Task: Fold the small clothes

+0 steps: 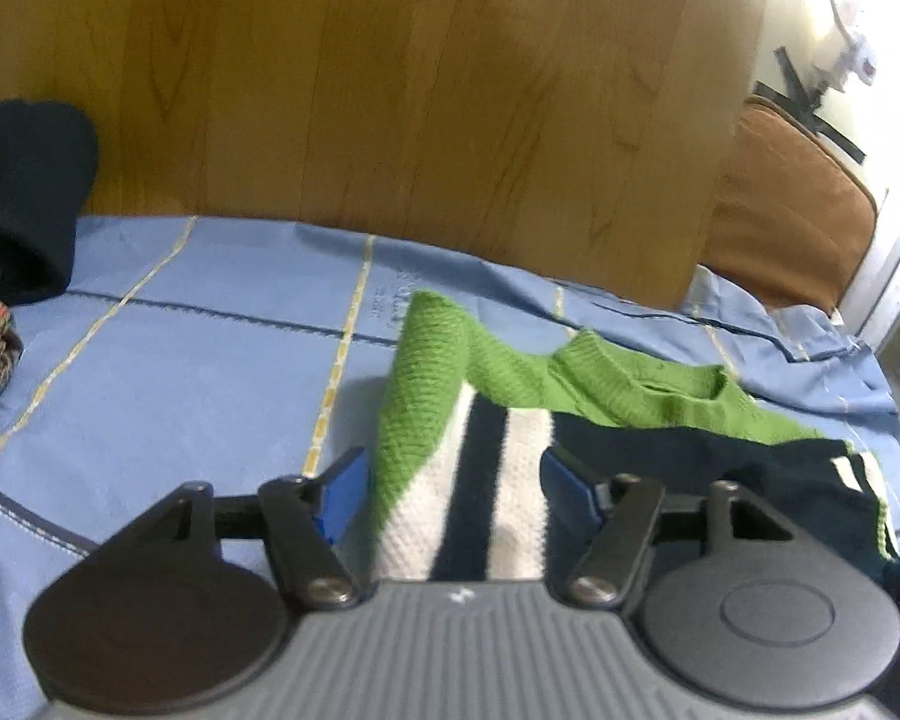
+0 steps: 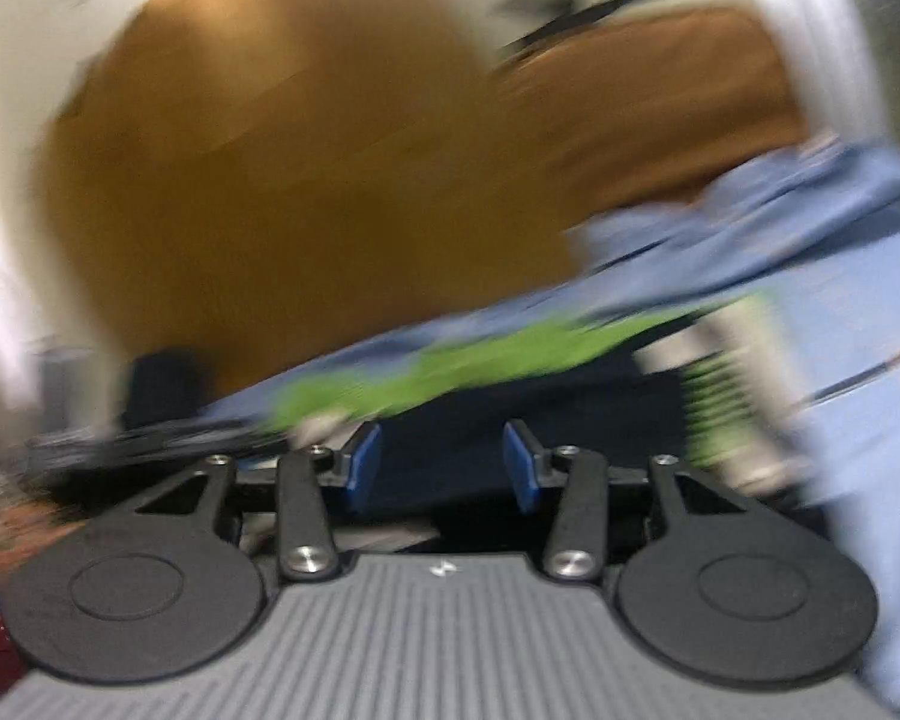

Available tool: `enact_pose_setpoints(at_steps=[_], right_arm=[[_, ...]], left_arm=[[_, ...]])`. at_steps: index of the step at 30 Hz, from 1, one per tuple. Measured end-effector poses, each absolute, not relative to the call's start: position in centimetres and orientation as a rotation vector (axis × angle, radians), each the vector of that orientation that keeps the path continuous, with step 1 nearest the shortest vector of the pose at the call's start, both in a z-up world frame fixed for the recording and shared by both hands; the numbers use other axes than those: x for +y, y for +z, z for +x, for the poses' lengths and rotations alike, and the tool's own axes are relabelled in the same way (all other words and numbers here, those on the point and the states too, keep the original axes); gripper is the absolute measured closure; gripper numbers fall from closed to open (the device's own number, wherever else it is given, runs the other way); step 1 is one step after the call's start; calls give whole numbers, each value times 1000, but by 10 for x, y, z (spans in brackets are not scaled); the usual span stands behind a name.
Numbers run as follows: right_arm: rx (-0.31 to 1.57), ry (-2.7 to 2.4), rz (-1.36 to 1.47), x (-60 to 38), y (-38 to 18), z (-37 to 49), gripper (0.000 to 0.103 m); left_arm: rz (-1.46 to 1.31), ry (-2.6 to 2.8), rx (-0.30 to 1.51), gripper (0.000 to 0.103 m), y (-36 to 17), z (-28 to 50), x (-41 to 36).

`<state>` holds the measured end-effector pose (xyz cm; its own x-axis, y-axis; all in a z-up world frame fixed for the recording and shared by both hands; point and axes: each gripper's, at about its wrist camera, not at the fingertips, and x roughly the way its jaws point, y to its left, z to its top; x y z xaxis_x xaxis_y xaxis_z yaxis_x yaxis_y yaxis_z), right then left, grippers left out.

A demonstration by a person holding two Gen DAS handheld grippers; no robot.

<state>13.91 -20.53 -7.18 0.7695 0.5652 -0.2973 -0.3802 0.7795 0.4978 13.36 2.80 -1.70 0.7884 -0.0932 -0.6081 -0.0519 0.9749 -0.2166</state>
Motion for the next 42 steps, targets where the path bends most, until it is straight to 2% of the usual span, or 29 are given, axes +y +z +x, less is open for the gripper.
enact_pose_setpoints(at_steps=[4, 7, 8, 11, 15, 21, 28, 31, 33, 39, 42], right_arm=[[639, 636, 511, -162, -77, 161, 54], [794, 563, 686, -146, -98, 190, 48], [818, 523, 741, -145, -105, 197, 50], [762, 419, 810, -138, -104, 204, 44], [666, 345, 917, -129, -111, 210, 42], [438, 338, 727, -115, -89, 209, 42], [391, 557, 653, -112, -61, 216, 41], [445, 615, 769, -130, -68, 227, 41], [433, 684, 841, -140, -65, 224, 42], [467, 826, 702, -110, -44, 224, 38], [377, 817, 503, -90, -35, 207, 38]], left_arm=[[-255, 34, 697, 44, -28, 141, 40], [-273, 61, 692, 45, -29, 142, 44], [-279, 61, 691, 45, -29, 142, 46], [-268, 65, 688, 45, -30, 142, 47], [-207, 82, 688, 45, -30, 142, 39], [-173, 88, 689, 42, -30, 142, 35], [-170, 86, 691, 43, -30, 142, 35], [-169, 86, 691, 42, -30, 142, 35], [-197, 73, 688, 38, -29, 142, 38], [-223, 91, 685, 40, -29, 141, 42], [-259, 83, 683, 40, -29, 141, 50]])
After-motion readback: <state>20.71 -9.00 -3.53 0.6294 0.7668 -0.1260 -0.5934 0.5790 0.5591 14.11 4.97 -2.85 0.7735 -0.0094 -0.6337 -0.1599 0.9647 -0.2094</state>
